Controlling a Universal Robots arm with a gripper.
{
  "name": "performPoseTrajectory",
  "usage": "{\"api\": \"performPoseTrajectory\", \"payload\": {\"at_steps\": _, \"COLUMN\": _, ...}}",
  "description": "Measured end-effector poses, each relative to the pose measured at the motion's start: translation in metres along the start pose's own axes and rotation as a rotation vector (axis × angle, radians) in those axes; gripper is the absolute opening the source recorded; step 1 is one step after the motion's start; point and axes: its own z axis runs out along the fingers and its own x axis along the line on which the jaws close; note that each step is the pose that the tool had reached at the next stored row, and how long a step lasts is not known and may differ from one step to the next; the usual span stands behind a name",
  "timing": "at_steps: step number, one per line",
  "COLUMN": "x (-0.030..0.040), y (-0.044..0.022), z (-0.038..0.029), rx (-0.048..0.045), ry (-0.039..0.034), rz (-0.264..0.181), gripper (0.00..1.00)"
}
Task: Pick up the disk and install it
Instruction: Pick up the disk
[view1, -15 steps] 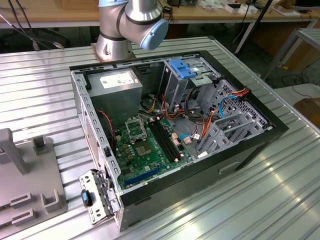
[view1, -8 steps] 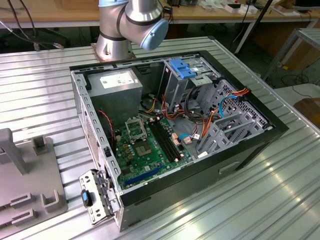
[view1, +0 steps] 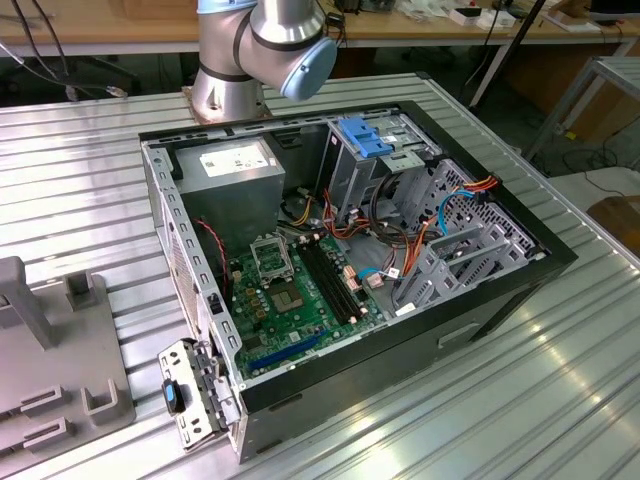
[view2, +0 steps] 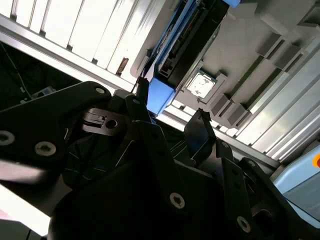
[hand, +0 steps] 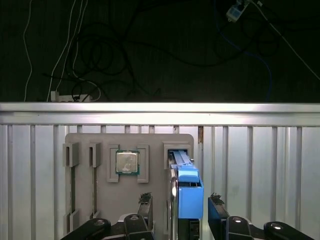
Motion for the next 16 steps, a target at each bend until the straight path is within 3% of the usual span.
{"api": "performPoseTrajectory", "payload": {"at_steps": 5, "x": 0.0, "y": 0.0, "z": 0.0001, "rx": 0.0, "ry": 0.0001, "rz": 0.0, "gripper": 0.56}}
{"api": "performPoseTrajectory", "payload": {"at_steps": 16, "x": -0.0001, "y": 0.0002, "z": 0.0114, "rx": -0.0003, "ry": 0.0, "rz": 0.0, "gripper": 0.56}}
